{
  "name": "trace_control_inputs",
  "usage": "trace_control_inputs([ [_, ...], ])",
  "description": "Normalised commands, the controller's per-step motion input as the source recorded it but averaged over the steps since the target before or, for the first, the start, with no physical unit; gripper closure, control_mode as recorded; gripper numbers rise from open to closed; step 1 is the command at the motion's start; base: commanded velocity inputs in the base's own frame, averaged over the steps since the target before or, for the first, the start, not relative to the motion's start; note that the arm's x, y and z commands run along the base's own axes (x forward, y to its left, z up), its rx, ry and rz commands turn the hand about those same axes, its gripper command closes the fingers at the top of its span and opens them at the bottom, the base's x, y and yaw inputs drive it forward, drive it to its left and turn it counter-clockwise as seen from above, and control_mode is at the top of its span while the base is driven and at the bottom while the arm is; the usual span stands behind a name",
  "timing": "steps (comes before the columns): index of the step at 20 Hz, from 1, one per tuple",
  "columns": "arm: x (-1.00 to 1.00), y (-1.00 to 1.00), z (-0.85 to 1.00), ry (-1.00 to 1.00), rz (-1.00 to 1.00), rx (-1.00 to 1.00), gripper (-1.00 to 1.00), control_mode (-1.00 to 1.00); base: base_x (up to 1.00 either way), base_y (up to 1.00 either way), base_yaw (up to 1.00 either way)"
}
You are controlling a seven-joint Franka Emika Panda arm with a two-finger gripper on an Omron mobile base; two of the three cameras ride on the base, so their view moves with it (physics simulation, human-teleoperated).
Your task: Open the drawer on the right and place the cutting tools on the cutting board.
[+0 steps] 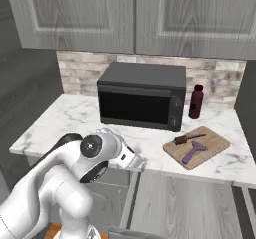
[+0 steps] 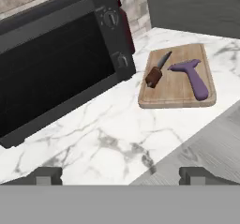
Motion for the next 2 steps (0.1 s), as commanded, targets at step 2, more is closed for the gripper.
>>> trace_control_inputs([
  [2, -1.00, 0.75, 0.14, 0.06, 0.19, -0.15, -1.00, -1.00, 0.00, 0.00, 0.00],
])
